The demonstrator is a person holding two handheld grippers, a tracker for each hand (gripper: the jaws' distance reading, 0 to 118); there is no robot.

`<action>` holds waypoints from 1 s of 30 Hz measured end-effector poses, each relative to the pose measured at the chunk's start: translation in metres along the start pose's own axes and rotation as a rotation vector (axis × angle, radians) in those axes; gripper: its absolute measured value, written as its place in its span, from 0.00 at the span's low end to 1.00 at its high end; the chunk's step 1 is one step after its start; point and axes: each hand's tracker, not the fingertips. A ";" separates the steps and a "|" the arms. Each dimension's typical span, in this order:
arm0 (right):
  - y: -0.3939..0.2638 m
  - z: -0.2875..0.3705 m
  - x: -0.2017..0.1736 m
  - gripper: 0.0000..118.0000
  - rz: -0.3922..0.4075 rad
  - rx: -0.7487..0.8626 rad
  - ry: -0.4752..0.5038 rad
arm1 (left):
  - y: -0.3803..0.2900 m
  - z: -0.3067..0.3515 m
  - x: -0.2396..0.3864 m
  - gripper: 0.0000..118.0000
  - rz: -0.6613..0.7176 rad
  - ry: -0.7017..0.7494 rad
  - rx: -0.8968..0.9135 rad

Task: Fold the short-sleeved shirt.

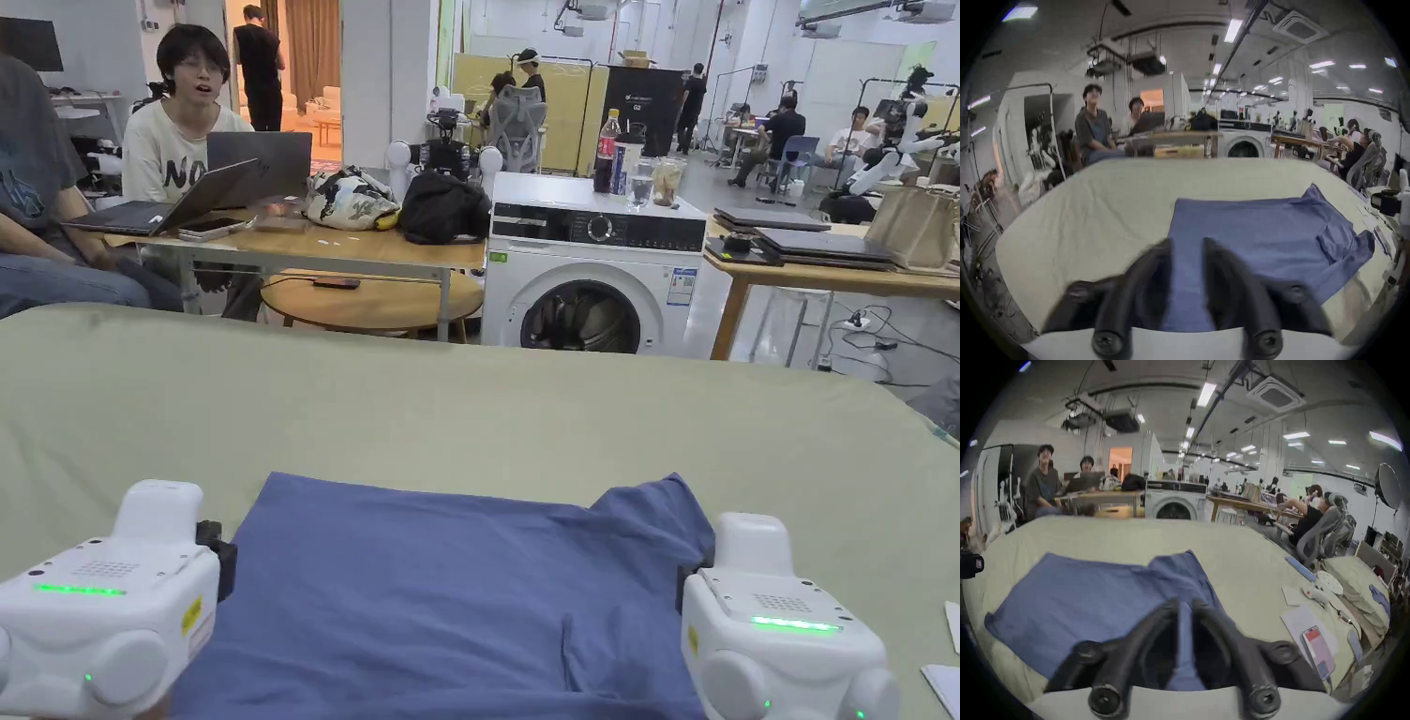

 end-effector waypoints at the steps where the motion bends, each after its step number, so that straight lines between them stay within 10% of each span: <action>1: -0.002 0.000 -0.001 0.00 -0.023 0.009 0.020 | -0.001 0.000 0.005 0.00 0.000 0.011 0.019; 20: -0.005 -0.094 -0.028 0.00 0.008 -0.181 0.115 | 0.088 -0.270 -0.060 0.01 0.106 -0.148 -0.469; 24: -0.009 -0.110 -0.027 0.00 0.026 -0.210 0.109 | 0.095 -0.329 -0.064 0.46 0.121 -0.159 -0.555; 30: -0.015 -0.123 -0.020 0.00 0.025 -0.261 0.097 | 0.064 -0.390 -0.047 0.51 0.003 -0.084 -0.720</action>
